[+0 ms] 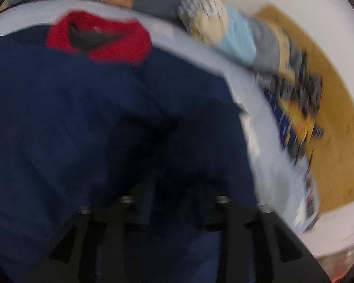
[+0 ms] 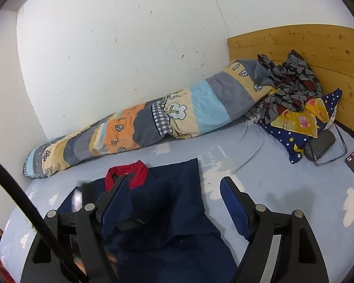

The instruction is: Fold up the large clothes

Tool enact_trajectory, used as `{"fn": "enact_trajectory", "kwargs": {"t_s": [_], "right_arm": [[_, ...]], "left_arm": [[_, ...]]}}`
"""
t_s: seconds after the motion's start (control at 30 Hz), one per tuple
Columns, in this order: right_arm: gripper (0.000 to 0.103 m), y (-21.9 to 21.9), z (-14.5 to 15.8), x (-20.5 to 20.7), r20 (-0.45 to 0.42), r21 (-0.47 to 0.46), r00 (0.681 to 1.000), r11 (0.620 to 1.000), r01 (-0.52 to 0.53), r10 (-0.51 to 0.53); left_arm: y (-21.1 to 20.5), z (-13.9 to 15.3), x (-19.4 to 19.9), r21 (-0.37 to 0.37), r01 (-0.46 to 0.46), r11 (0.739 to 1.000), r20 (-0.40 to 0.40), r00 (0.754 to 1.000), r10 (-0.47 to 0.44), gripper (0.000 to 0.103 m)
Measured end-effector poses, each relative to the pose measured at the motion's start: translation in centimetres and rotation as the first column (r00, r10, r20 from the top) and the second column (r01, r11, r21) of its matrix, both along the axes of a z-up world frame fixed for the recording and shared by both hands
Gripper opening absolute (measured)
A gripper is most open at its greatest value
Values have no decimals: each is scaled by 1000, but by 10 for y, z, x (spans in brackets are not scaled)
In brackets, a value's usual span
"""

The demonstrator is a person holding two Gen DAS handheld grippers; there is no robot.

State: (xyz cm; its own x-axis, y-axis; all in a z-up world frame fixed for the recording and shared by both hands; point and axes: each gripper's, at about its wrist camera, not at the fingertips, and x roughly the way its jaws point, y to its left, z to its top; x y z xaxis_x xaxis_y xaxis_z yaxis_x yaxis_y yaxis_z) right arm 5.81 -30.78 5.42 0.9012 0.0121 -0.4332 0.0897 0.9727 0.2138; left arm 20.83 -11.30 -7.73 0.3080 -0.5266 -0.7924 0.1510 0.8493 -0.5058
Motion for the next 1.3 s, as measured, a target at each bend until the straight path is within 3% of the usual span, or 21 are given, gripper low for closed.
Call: {"fn": "enact_trajectory", "kwargs": {"t_s": [0.07,0.1,0.27,0.4,0.5,0.6,0.67,0.7,0.77,0.8,0.83,0.9,0.93,1.0,1.1,1.2,1.3], "right_arm": [[83,1,-1,2,-5,-4,1000,1000,2,-2],[83,2,-2,3,-5,-5,1000,1000,2,-2],[83,7,-8,13,-22,-14,1000,1000,10,-10],[83,22,-25,40,-101,-55,994,998,-44,38],[81,53,-46,68,-186,-114,977,985,-128,105],[73,85,-74,95,-287,-160,942,961,-225,173],[58,84,-99,112,-374,-164,916,962,-218,144],[58,78,-110,118,-409,-188,908,965,-185,94],[61,59,-140,134,-527,-235,850,963,-135,-9],[61,45,-162,142,-601,-171,799,974,-148,16],[62,36,-168,140,-580,-116,813,983,-142,49],[62,36,-161,140,-592,-129,805,981,-148,44],[62,38,-153,139,-579,-134,814,980,-145,41],[62,40,-124,135,-498,-100,863,983,-156,87],[70,35,-95,148,-411,-169,911,980,-102,24],[70,28,-101,176,-435,-172,900,982,-80,-2],[70,21,-130,203,-496,-208,867,976,-65,-48]], "left_arm": [[-7,6,-15,45,56,997,44,997,-58,55],[-7,10,-21,64,72,995,67,995,-76,69],[23,54,-30,68,99,993,198,974,-110,72],[68,79,-16,137,-2,991,269,962,-35,80],[114,78,-3,228,-104,968,281,959,37,80],[167,60,8,338,-221,915,272,953,130,80],[200,38,14,416,-258,872,225,958,177,80],[214,24,16,449,-266,853,193,961,198,80],[243,-6,12,438,-257,862,130,966,222,83],[250,-10,9,392,-265,881,142,963,227,83],[252,-8,6,397,-266,878,151,963,223,83],[244,2,5,446,-260,857,166,964,206,81],[238,13,3,431,-261,864,206,961,187,81],[229,31,6,422,-272,865,266,949,169,81],[220,52,29,411,-299,861,308,935,178,85],[221,42,65,407,-290,866,254,947,198,87],[226,16,97,489,-296,821,208,953,220,87]]}}
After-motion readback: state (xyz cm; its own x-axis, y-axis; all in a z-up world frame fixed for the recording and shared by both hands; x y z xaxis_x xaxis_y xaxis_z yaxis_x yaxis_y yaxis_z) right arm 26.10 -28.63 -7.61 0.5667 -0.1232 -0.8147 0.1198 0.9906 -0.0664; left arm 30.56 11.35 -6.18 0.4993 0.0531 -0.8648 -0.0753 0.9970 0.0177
